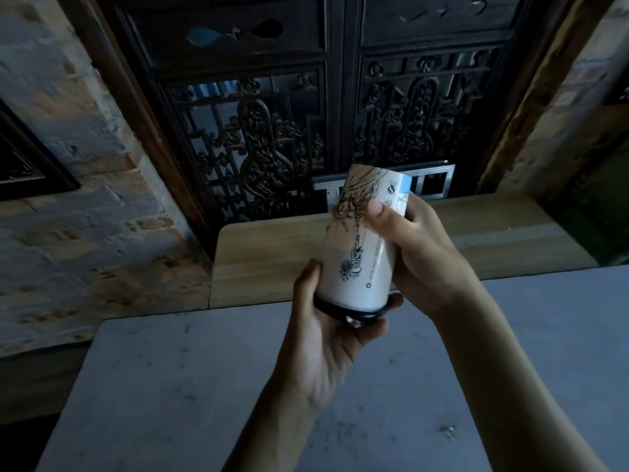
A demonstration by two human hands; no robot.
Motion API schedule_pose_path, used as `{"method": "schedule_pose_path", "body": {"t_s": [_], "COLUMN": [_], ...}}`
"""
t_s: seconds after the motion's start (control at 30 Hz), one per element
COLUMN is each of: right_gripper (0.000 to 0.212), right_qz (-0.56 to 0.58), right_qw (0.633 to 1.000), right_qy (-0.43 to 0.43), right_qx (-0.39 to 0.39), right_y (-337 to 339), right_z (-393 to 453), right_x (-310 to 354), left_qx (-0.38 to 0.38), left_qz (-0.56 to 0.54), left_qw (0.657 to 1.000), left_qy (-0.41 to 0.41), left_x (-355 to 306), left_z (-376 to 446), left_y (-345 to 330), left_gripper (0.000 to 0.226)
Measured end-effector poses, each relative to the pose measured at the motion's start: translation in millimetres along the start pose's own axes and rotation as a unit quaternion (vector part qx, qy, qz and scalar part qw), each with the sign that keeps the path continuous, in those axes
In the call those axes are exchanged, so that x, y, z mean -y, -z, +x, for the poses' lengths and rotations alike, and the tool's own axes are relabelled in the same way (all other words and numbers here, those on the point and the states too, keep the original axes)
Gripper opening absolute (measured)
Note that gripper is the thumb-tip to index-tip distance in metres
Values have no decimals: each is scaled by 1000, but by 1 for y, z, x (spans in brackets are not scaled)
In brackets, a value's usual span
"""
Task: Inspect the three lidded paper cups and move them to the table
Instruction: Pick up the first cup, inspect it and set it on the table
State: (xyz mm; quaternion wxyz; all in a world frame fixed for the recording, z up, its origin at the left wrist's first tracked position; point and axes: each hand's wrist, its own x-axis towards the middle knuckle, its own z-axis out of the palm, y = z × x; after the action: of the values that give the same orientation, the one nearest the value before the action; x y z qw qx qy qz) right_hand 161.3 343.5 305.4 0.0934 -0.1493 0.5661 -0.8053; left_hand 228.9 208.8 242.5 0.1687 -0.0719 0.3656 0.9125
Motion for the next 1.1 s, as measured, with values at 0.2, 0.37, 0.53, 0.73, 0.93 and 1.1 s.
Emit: {"method": "schedule_pose_path", "body": {"t_s": [0.2,0.37,0.53,0.73,0.93,1.1], "right_gripper": [35,26,58,62,60,47], "right_qz": [-10,-37,-16,16,-4,-37], "right_qw": [999,997,1000,1000,1000,996], "right_qy": [11,31,9,-20,2,15], "right_qx": [-36,-65,-9,5,-27,-75], "right_y": [-7,-13,-9,-2,-6,-12], "right_z": [0,-1,0,1,1,-1], "right_x": [-3,-3,6,9,7,4], "left_qx": [-46,-41,1,76,2,-12], "left_qz": [57,33,-23,-90,36,35], "left_qw": [993,990,1000,992,999,997], "left_qy": [-92,-129,-14,47,-41,-73], "left_x": [1,1,-7,-18,-8,-4], "left_z": [0,1,-7,-9,-6,-5], "left_y": [-7,-8,-1,-2,-7,-7], "left_gripper": [106,107,67,66,82,91]}}
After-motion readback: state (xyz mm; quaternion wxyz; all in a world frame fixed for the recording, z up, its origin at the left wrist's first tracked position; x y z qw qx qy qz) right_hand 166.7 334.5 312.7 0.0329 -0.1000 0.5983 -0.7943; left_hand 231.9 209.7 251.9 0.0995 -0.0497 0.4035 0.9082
